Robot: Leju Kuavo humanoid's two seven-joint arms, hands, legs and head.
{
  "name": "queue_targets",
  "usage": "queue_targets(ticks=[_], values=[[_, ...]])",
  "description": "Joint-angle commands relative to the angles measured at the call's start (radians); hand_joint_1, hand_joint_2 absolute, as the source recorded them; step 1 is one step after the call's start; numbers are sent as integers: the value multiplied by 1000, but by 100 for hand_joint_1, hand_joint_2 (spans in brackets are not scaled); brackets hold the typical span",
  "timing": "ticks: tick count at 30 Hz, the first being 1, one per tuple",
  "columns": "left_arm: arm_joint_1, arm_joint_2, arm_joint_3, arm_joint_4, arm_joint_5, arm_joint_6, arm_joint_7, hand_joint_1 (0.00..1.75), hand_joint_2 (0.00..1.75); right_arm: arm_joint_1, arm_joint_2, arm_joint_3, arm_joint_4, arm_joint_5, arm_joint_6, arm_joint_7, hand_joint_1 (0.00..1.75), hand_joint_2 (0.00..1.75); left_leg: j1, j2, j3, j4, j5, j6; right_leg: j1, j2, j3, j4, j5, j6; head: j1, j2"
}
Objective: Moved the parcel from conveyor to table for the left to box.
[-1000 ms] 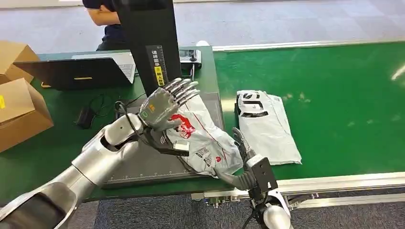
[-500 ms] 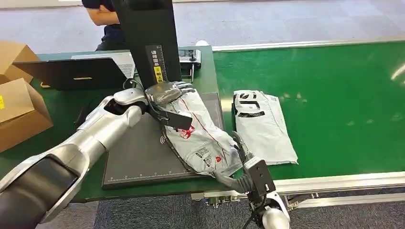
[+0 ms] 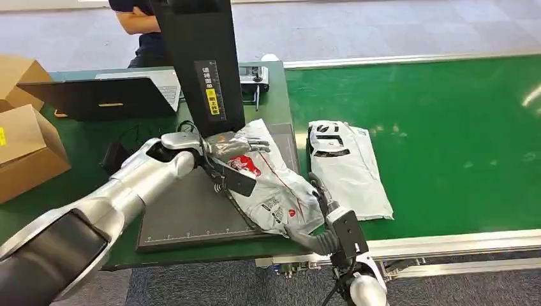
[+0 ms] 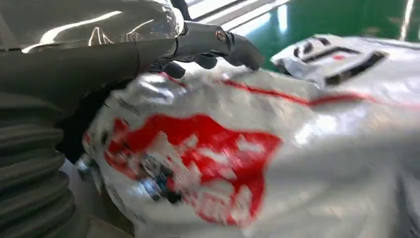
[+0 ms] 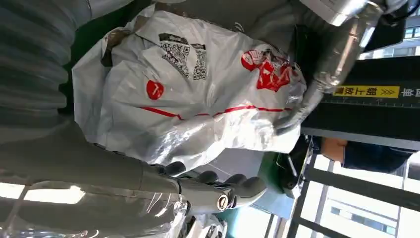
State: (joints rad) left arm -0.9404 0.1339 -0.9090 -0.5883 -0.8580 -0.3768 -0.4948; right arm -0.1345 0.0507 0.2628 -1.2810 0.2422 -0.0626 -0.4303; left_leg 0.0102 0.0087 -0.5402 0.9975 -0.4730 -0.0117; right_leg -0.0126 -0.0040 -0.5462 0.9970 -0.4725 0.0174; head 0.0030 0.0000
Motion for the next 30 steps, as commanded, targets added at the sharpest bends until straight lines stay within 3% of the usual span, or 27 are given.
queue_targets(ticks=[1, 4, 5, 6, 7, 30], values=[[26, -75, -163, 122, 30, -23, 39, 0, 175, -69, 29, 16, 95, -10, -4, 1, 0, 175, 0, -1, 0, -2, 2, 1, 0, 0, 0, -2, 2, -1, 0, 0], [31, -92, -190, 166, 27, -24, 64, 5, 175, -55, 31, 13, 82, -12, -8, 4, 0, 175, 0, -1, 1, -1, 1, 0, 0, 0, 1, -1, 1, 0, 0, 0], [32, -96, -202, 185, 20, -15, 74, 33, 175, -49, 32, 11, 76, -12, -8, 4, 0, 175, 0, -1, 0, -2, 2, 1, 0, -1, 1, -2, 2, -1, 0, 0], [32, -99, -206, 194, 18, -11, 81, 51, 175, -46, 32, 10, 75, -12, -8, 4, 0, 175, 0, -1, 1, -1, 1, 0, 0, 0, 1, -1, 1, -1, 0, 0], [34, -98, -206, 195, 18, -10, 81, 175, 175, -44, 32, 11, 76, -12, -8, 4, 0, 175, 0, -1, 0, -2, 2, 1, 0, 0, 1, -2, 2, -1, 0, 0], [18, -86, -215, 218, 13, 74, 111, 175, 175, -29, 27, -6, 74, -10, -10, 5, 0, 175, 0, 1, 3, -3, 2, 0, 1, 2, 2, -2, 2, -1, 0, 0]])
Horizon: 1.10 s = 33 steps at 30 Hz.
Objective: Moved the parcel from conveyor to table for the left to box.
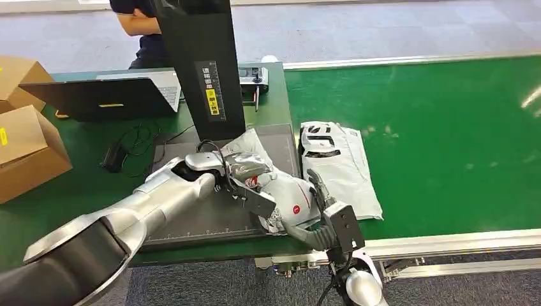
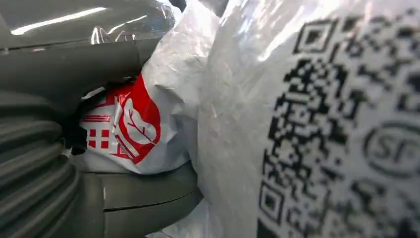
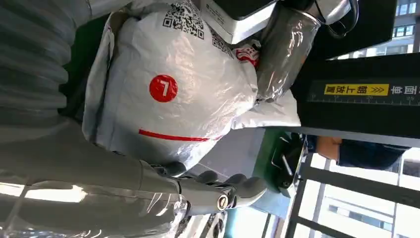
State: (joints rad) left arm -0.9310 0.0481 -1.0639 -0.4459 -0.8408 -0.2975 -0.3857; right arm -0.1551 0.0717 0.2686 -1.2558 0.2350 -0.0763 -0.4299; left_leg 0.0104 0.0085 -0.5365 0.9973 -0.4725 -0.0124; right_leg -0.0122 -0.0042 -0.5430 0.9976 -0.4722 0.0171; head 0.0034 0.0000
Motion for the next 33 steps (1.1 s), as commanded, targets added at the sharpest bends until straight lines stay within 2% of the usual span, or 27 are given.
queue_targets(ticks=[1, 6, 8, 10, 11, 14, 16, 19, 22, 26, 33], values=[[9, 0, -60, 76, -4, -6, 2, 175, 175, -8, 6, -12, 49, -3, 4, 5, 0, 175, 0, 1, 0, -2, 1, 0, 0, 2, -1, -1, 1, -1, 0, 0], [15, 4, -55, 62, 0, 25, -3, 175, 175, -2, 8, -16, 40, -3, 3, 4, 0, 175, 0, 1, 0, -2, 2, 0, 0, 2, -1, -2, 2, -1, 0, 0], [28, 14, -40, 36, 9, 98, -17, 175, 175, 2, 7, -22, 28, -4, 1, 2, 0, 175, 0, 1, 0, -3, 2, 0, 0, 2, -1, -3, 2, -1, 0, 0], [49, 37, -15, -24, 4, 253, -8, 175, 175, 23, 4, -43, -13, -10, -7, 0, 0, 175, 0, 1, 0, -3, 2, 0, 0, 2, -1, -2, 2, -1, 0, 0], [56, 46, -5, -45, 7, 283, -5, 175, 175, 27, 3, -48, -22, -11, -8, 0, 0, 175, 0, 1, 0, -2, 1, 0, 0, 1, -1, -1, 1, -1, 0, 0], [118, 143, 53, -230, -28, 394, 60, 175, 175, 45, 2, -77, -56, -12, -9, 3, 0, 175, 0, 0, -2, -2, 2, 0, 0, 1, -3, -1, 2, -1, 0, 0], [197, 226, 139, -400, -108, 470, 131, 175, 175, 52, 4, -91, -65, -10, -6, 5, 0, 175, 0, 3, -2, -2, 1, 0, 0, 3, -4, -1, 2, -1, 0, 0], [331, 330, 292, -645, -219, 513, 171, 175, 175, 59, 5, -98, -70, -7, -3, 5, 0, 175, -1, 5, -1, -3, 1, 0, -1, 6, -3, -1, 2, -2, 0, 0], [448, 397, 407, -852, -302, 512, 185, 175, 175, 82, 13, -112, -92, 7, -10, 2, 0, 175, -1, 6, -1, -2, 0, 0, -1, 7, -4, 0, 0, -1, 0, 0], [494, 413, 479, -951, -347, 478, 185, 175, 175, 105, 14, -128, -115, 15, -11, 1, 0, 175, 0, 3, -5, -1, 0, 0, 1, 4, -7, 1, -1, -2, 0, 0], [513, 402, 502, -953, -367, 475, 191, 175, 175, 98, 13, -130, -108, 18, -9, -1, 0, 175, 1, 1, -8, -1, 1, 0, 0, 2, -8, 0, 0, -2, 0, 0]])
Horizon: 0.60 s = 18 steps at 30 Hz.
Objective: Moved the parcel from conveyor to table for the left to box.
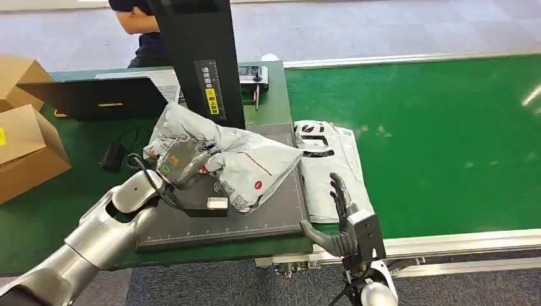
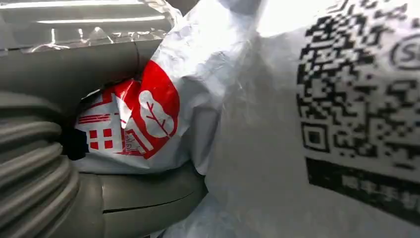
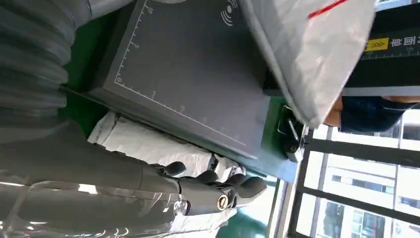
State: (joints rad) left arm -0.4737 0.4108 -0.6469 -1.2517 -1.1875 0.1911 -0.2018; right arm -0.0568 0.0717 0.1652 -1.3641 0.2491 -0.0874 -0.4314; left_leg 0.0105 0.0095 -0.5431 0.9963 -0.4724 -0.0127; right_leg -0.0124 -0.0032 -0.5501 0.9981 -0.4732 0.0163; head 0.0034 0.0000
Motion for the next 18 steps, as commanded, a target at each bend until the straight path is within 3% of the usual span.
queue_targets(ticks=[1, 5, 8, 9, 13, 18], values=[[76, 37, 102, -164, -30, -2, 18, 175, 175, -4, 13, -29, -1, 3, 3, 2, 0, 175, 0, -1, -1, 0, 1, 1, 0, 0, -1, 0, 1, -1, 0, 0], [214, 27, 212, -326, -103, -33, 75, 175, 175, -3, 16, -48, -35, 11, 10, 8, 0, 175, 0, 2, 0, -1, 0, 0, 0, 3, -1, -1, 1, -1, 0, 0], [370, 14, 380, -445, -209, -53, 169, 175, 175, 1, 18, -62, -52, 26, 13, 15, 0, 175, 0, 4, 1, -1, -1, 1, 0, 5, -1, -1, 1, -1, 0, 0], [402, -1, 469, -449, -274, -39, 219, 175, 175, 10, 21, -70, -66, 35, 8, 19, 0, 175, -1, 5, 1, -1, -1, 1, -1, 6, -1, -1, 0, -1, 0, 0], [414, -47, 651, -394, -294, -30, 206, 175, 175, 27, 14, -85, -83, 45, 6, 23, 0, 175, 0, 1, 0, 0, -1, 0, 1, 3, -2, 0, 0, -1, 0, 0], [548, -69, 958, -361, -189, -5, 226, 175, 175, 15, -18, -111, -94, 35, -9, 23, 0, 175, 0, 6, 1, -3, -1, 0, 1, 7, -2, -2, 1, -2, 0, 0]])
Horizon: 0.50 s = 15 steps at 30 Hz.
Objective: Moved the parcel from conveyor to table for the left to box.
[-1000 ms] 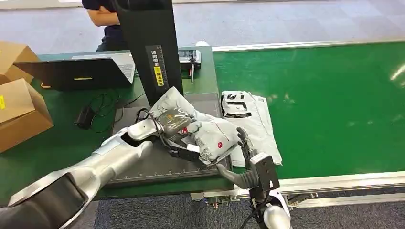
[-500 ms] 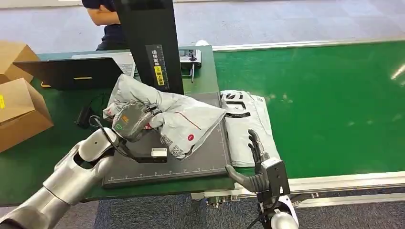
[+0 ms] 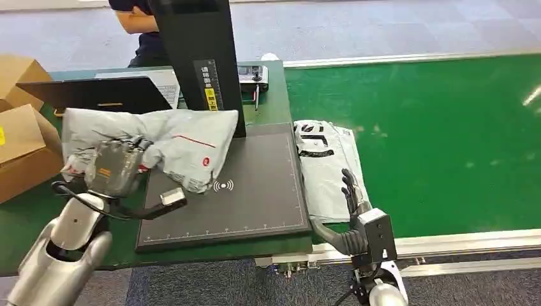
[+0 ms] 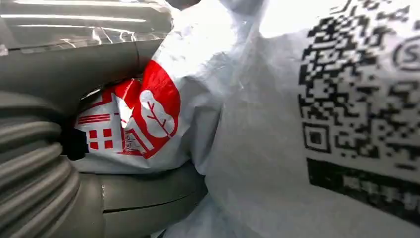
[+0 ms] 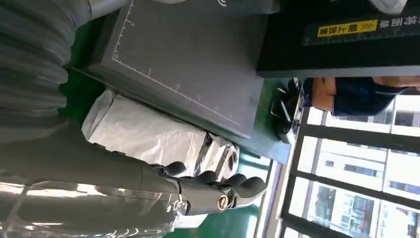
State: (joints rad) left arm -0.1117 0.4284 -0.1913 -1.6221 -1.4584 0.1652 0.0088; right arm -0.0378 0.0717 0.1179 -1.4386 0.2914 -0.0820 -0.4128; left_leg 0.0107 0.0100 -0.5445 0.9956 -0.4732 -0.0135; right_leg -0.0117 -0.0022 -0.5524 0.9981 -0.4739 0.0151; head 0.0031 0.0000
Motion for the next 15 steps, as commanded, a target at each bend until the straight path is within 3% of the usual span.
queue_targets(ticks=[1, 5, 9, 15], values=[[204, -101, 541, 8, 110, 13, 0, 175, 175, -2, -18, -61, -28, -6, -11, 8, 0, 175, 0, 8, 3, -2, -1, 0, 0, 8, 0, -1, 1, -1, 0, 0], [201, -99, 670, 72, 140, -4, -19, 175, 175, -9, -14, -46, -49, -2, 4, 22, 0, 175, 0, 5, 3, -3, 0, 1, 0, 6, 1, -2, 1, -1, 0, 0], [104, -65, 762, 257, 131, -2, -15, 175, 175, -11, -9, -29, -51, 1, 10, 32, 0, 175, 0, 4, 2, -3, 1, 0, 0, 5, 0, -1, 1, -1, 0, 0], [-72, 0, 718, 627, 78, -5, -39, 175, 175, -18, -18, 6, -26, 3, 27, 26, 0, 175, -1, -1, 2, -5, 3, 0, -1, 0, 1, -2, 1, -2, 0, 0]])
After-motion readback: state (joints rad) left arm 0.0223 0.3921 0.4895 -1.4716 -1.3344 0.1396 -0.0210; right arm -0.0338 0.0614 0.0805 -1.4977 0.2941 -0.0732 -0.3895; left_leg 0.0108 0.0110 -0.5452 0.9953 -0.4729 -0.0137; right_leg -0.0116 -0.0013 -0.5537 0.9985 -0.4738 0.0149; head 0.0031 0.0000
